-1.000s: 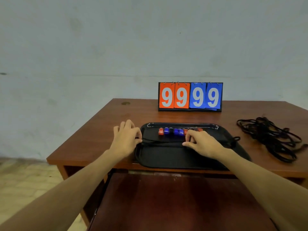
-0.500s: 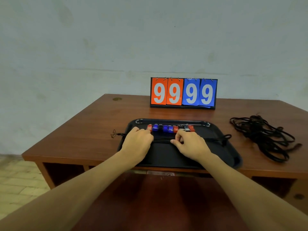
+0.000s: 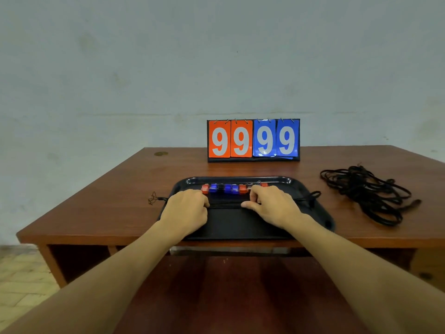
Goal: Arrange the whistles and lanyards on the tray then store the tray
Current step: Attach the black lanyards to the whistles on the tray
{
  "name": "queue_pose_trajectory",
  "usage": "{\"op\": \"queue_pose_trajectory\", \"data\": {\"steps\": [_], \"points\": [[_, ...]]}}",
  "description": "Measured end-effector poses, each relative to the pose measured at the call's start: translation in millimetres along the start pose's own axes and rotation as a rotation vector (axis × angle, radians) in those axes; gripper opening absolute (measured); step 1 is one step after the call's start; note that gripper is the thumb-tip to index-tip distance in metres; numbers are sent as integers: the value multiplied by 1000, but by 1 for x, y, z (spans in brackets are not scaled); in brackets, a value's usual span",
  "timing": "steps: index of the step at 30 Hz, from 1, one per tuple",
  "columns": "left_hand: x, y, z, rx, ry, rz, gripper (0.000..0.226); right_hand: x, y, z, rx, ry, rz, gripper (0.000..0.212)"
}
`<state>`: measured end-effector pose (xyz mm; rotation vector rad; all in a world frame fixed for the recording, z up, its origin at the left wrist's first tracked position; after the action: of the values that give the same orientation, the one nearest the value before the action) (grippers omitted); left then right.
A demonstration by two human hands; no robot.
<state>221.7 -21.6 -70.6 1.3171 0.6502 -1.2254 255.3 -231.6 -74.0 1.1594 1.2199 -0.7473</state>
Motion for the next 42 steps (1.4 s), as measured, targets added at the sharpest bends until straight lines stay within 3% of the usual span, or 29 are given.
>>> {"op": "queue_pose_trajectory", "data": {"steps": [7,14,19,23,25,29,35,38,42], "points": [[-1,0,2,-34,-12,1,31,-13,-15,57,55,-208,81,30],[-6,-1,9,-22,41,-91,29,-27,-24,92,124,-132,173,10],[-18,9,28,-26,219,-260,24,-34,-39,122,228,-96,228,9],[-17,18,63,86,290,-141,22,-45,-54,149,366,8,291,15],[-12,25,82,145,201,-98,20,-49,-59,163,435,69,317,16],[0,41,128,199,-108,-189,24,-58,-73,190,519,174,356,19],[19,58,184,241,-428,-249,26,-59,-86,213,503,135,329,23],[28,67,201,266,-515,-232,24,-57,-88,212,446,145,239,28],[33,78,212,283,-545,-207,22,-50,-83,207,335,-71,29,36]]}}
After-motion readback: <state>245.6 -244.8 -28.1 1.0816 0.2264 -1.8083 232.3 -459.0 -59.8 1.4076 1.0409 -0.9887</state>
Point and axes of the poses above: each hand's wrist, its own y-axis towards the middle knuckle, its own x-axis out of the palm, z = x × y, the point moved 1 cm from there along y, towards the middle knuckle, and after that the axes turned 11 degrees about -y, right-handed, at the moved point
